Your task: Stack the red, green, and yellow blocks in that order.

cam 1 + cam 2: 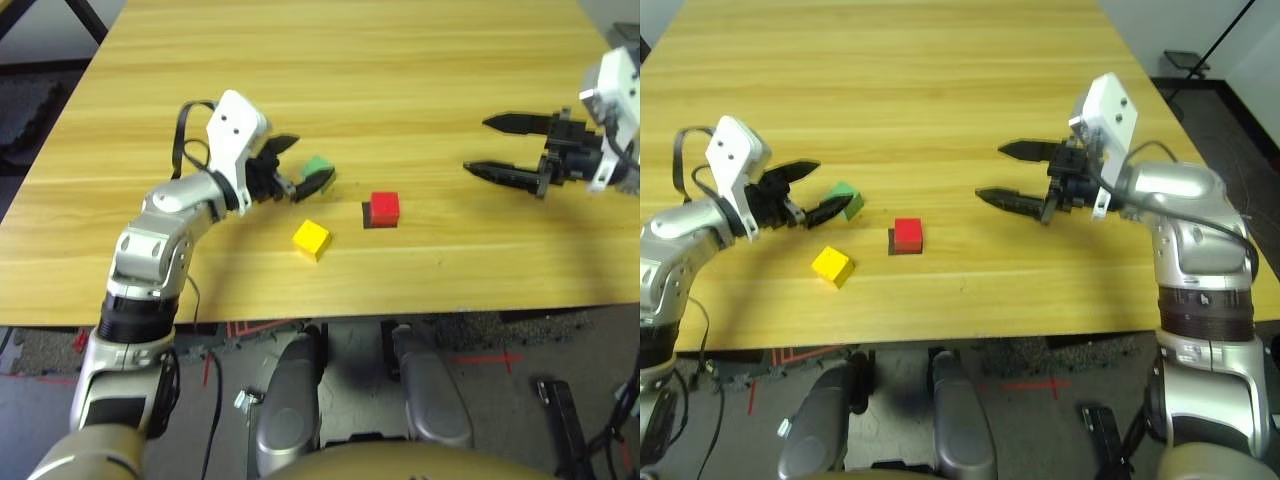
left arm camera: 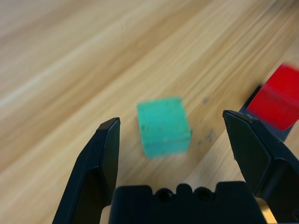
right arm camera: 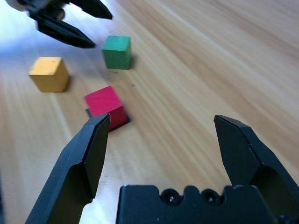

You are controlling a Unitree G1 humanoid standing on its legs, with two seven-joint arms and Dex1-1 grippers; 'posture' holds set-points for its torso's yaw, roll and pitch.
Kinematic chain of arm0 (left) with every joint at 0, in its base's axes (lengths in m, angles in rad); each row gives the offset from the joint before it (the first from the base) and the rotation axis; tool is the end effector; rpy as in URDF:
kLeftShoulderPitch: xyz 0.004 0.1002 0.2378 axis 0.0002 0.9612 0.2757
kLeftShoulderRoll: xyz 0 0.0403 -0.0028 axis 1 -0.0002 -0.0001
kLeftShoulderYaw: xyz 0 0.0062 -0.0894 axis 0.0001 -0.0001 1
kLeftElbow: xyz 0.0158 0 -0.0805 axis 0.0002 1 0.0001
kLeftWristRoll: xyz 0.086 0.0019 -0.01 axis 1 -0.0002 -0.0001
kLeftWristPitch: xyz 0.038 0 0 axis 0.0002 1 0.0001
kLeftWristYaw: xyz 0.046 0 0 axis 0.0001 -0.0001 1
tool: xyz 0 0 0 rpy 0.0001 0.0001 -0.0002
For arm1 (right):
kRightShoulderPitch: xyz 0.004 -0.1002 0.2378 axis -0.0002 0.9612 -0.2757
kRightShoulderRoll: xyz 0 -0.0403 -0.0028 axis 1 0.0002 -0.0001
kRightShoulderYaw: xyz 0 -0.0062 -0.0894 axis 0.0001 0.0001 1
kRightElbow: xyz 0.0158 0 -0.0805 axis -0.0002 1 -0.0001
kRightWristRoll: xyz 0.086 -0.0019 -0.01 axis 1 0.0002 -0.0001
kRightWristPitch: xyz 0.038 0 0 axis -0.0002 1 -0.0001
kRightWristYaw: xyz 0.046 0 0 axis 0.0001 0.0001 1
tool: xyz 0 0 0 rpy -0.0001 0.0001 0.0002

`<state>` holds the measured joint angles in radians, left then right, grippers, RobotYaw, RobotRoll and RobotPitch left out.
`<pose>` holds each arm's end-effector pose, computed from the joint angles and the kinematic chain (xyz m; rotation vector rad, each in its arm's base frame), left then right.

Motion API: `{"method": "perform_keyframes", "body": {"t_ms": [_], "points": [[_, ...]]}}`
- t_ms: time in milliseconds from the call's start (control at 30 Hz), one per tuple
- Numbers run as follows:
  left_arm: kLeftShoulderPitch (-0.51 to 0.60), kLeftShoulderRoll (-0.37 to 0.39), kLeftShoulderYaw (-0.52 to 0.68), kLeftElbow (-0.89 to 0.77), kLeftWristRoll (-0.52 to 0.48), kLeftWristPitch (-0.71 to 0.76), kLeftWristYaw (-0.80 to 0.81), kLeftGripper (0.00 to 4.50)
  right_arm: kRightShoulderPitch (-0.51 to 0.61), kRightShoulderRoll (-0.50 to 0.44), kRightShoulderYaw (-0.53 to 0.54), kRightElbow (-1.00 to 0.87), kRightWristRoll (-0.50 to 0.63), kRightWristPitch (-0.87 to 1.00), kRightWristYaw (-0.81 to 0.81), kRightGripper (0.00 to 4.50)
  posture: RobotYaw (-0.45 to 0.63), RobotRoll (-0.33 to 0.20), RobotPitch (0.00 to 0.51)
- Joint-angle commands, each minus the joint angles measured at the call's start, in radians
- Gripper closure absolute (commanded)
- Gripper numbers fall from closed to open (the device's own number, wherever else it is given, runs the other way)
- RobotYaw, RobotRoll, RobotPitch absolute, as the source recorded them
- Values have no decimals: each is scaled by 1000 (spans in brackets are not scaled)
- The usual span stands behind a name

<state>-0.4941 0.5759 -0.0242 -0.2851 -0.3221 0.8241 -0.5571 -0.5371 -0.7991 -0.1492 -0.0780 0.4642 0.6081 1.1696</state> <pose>0.2423 0.1966 0.1921 0.2940 0.1684 -0.6464 0.2438 -0.2615 0.2294 -0.2923 0.0887 1.0587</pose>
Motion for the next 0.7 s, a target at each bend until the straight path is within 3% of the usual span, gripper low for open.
{"method": "perform_keyframes", "body": {"t_ms": [33,400,700], "points": [[-7,-29,-21,8,12,32,32,0,43,-16,2,-77,58,38,8,21,198,77,214],[-38,-59,-53,80,59,-6,52,0,67,-6,62,-114,81,37,-1,21,204,79,193],[-35,-83,-54,91,74,81,90,0,61,4,70,-88,74,10,-1,21,204,87,204]]}}
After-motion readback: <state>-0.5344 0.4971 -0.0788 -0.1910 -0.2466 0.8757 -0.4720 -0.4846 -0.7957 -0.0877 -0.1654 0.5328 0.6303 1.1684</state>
